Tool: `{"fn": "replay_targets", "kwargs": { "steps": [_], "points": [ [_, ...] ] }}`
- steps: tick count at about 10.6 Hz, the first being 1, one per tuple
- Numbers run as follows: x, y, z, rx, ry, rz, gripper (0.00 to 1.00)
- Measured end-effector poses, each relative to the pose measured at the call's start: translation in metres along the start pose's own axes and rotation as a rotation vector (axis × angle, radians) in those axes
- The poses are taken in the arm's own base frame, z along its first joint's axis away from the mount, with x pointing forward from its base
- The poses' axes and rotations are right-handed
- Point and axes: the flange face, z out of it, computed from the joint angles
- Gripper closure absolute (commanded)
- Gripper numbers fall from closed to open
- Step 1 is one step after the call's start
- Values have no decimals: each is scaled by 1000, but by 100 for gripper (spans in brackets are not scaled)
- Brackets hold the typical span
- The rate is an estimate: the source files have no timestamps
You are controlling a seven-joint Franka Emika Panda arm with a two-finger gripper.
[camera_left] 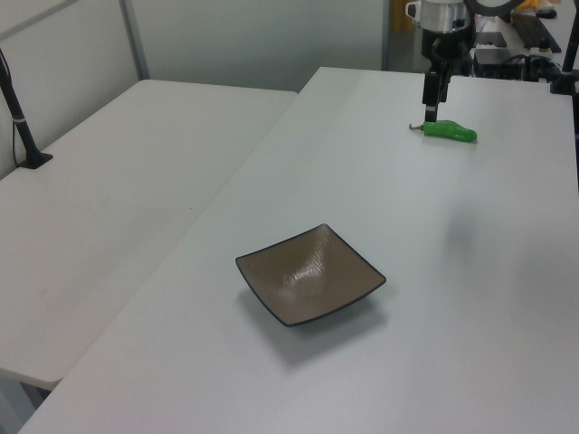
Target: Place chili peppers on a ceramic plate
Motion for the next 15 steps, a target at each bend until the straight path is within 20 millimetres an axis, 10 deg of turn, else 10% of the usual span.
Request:
{"fn": "replay_targets", "kwargs": {
  "steps": [7, 15],
  "points": [
    [0, 14, 0, -16, 5, 18, 0],
    [-5, 125, 6, -113, 72, 27, 0]
  ]
}}
